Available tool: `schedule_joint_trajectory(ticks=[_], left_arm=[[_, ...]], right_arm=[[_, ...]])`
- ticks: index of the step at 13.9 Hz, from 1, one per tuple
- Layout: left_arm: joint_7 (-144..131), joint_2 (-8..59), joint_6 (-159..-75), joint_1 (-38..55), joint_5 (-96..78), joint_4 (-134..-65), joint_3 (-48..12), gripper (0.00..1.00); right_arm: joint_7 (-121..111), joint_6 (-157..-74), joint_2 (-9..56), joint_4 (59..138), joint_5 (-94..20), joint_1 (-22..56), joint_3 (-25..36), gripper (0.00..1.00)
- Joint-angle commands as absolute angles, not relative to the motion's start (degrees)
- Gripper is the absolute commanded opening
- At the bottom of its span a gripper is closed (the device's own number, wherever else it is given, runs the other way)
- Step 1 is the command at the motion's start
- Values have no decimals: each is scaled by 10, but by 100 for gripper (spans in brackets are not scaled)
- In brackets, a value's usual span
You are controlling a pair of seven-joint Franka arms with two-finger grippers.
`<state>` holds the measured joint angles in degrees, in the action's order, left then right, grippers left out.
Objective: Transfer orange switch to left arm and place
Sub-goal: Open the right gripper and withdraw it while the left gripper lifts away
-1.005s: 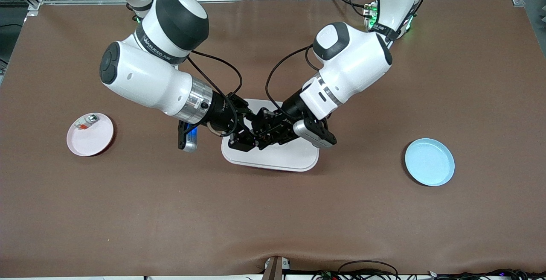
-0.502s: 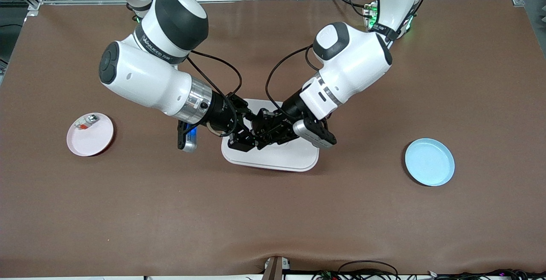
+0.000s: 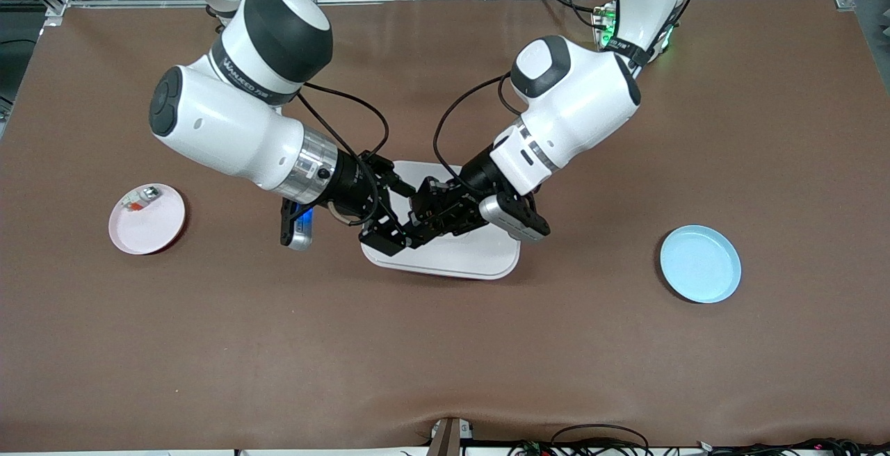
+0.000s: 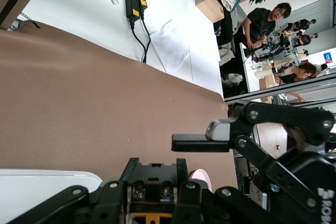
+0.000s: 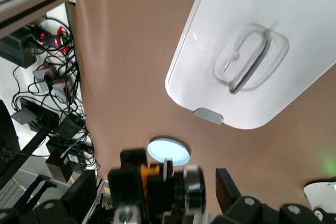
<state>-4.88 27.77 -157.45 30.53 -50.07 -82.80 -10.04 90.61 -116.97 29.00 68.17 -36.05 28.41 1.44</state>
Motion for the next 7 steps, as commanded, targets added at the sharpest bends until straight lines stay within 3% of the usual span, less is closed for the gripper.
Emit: schedule_joint_trajectory(ticks=[1, 7], left_arm=[[-47, 244, -1577, 300, -506, -864, -97, 0], [-41, 190, -1538, 263, -469, -924, -95, 0]], right_arm=[[850, -1095, 293, 651, -366, 242, 13, 100], [675, -940, 273, 644, -347, 147, 13, 100]])
